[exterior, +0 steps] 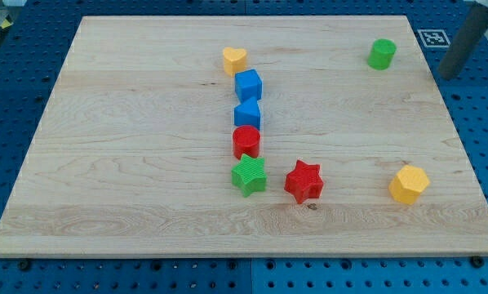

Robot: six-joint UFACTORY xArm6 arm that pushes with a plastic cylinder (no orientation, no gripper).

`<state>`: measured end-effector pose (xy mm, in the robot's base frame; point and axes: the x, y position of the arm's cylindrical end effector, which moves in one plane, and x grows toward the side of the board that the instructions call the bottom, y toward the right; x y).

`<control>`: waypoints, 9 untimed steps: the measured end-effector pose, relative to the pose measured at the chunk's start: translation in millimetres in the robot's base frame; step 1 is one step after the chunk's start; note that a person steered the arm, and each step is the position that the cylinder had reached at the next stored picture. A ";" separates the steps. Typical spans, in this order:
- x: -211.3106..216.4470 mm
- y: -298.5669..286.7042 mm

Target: Move the green circle slightly left

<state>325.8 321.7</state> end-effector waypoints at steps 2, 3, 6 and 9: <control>-30.6 -48.1; -30.6 -52.3; -18.8 -54.4; -20.7 -137.4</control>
<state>305.1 184.3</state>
